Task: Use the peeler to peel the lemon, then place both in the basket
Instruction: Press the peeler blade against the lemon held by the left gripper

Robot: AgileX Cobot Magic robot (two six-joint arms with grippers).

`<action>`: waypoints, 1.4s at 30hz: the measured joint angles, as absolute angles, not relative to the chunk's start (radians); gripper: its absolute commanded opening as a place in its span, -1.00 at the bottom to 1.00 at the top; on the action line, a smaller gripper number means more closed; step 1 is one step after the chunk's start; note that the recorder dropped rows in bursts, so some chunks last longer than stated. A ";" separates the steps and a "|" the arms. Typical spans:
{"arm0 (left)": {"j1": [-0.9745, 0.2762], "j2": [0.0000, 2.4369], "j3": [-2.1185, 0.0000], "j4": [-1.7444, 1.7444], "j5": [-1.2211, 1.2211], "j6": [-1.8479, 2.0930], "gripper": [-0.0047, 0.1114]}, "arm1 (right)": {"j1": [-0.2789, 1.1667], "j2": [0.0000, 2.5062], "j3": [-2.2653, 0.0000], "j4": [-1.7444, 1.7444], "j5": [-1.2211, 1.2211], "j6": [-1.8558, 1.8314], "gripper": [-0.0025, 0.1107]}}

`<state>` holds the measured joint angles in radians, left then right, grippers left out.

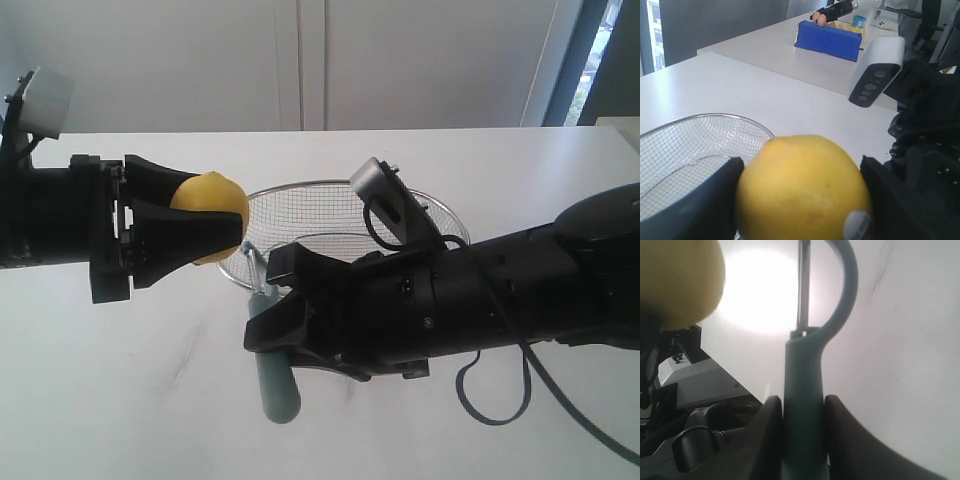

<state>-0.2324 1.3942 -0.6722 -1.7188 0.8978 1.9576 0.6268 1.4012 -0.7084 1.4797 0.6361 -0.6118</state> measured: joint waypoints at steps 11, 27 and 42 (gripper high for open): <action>-0.232 1.394 -0.672 -1.719 0.901 1.958 -0.92 | 0.627 1.401 -0.708 1.480 0.628 -0.612 -0.96; -0.232 1.471 -0.672 -1.719 0.894 1.958 -0.92 | 0.627 1.401 -0.708 1.480 0.599 -0.612 -0.96; -0.232 1.523 -0.690 -1.719 0.974 1.958 -0.92 | 0.627 1.401 -0.708 1.484 0.613 -0.612 -0.96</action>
<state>-0.2324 1.5234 -0.6898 -1.7188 0.9735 1.9576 0.6268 1.4012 -0.7084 1.4839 0.6127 -0.6118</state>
